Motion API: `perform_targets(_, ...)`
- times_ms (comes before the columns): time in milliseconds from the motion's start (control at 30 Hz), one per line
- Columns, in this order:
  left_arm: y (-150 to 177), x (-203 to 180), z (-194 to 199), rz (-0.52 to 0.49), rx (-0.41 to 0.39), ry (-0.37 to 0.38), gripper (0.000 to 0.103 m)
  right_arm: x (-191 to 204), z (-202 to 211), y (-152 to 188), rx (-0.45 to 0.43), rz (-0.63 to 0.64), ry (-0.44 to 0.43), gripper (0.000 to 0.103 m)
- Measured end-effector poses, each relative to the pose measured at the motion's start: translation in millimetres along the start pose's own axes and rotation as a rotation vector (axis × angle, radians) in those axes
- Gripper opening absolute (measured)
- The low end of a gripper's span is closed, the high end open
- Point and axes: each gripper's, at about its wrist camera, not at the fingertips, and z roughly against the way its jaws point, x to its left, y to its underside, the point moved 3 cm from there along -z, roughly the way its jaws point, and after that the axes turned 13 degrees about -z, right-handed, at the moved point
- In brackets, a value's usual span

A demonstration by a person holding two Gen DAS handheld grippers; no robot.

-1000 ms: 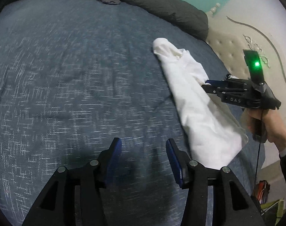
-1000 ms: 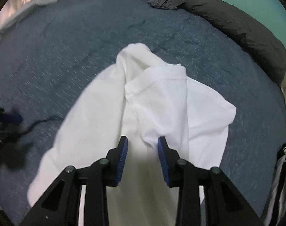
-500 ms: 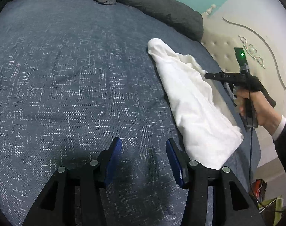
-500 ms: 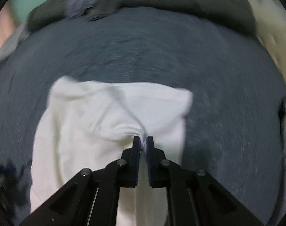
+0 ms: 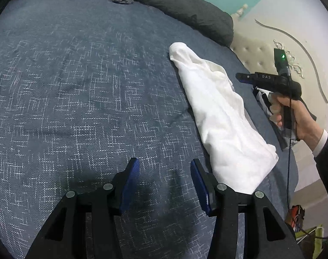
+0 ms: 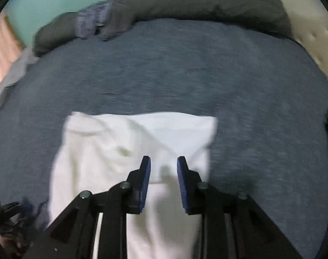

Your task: Fold clothes

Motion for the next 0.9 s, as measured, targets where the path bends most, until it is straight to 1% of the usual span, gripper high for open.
perform_targets(33, -0.5, -0.5, -0.1, -0.002, -0.001, 0.000, 0.053, 6.5, -0.5, 0.7, 0.006, 0.024, -0.008, 0.025)
perform_targets(133, -1.1, -1.5, -0.8, -0.003, 0.000, 0.003, 0.053, 25.7, -14.1, 7.5, 0.042, 0.135, 0.079, 0.025)
perform_targets(167, -1.2, -1.7, -0.6, -0.003, -0.001, 0.004, 0.053, 27.8, -17.9, 8.2, 0.046, 0.145, 0.101, 0.025)
perform_targets(333, -2.9, -1.8, 0.4, -0.005, -0.007, 0.001, 0.053, 37.2, -31.2, 13.5, 0.065, 0.197, 0.141, 0.025)
perform_targets(367, -3.4, -1.5, 0.3, -0.005, -0.007, 0.001, 0.053, 36.9, -33.0, 14.6, 0.067, 0.216, 0.160, 0.025)
perform_targets(400, -3.5, -1.2, 0.2, -0.004, -0.007, 0.003, 0.053, 34.0, -33.6, 13.5, 0.061, 0.221, 0.175, 0.015)
perform_targets(433, -3.5, -0.9, 0.1, -0.003, -0.008, 0.004, 0.053, 31.2, -34.2, 12.3, 0.054, 0.225, 0.190, 0.008)
perform_targets(533, -3.7, -0.1, -0.3, 0.000, -0.008, 0.007, 0.053, 21.2, -33.1, 5.3, 0.025, 0.222, 0.231, 0.005)
perform_targets(767, -4.3, 1.7, -0.1, 0.005, -0.007, 0.003, 0.053, -7.4, -28.6, -31.4, -0.061, 0.146, 0.304, 0.004)
perform_targets(867, -4.2, 0.6, -0.6, -0.001, -0.006, 0.001, 0.053, -13.0, -39.7, -48.4, -0.060, 0.140, 0.325, 0.004)
perform_targets(900, -4.1, 0.2, -0.8, -0.003, -0.006, 0.001, 0.053, -14.9, -43.4, -52.7, -0.052, 0.127, 0.313, 0.004)
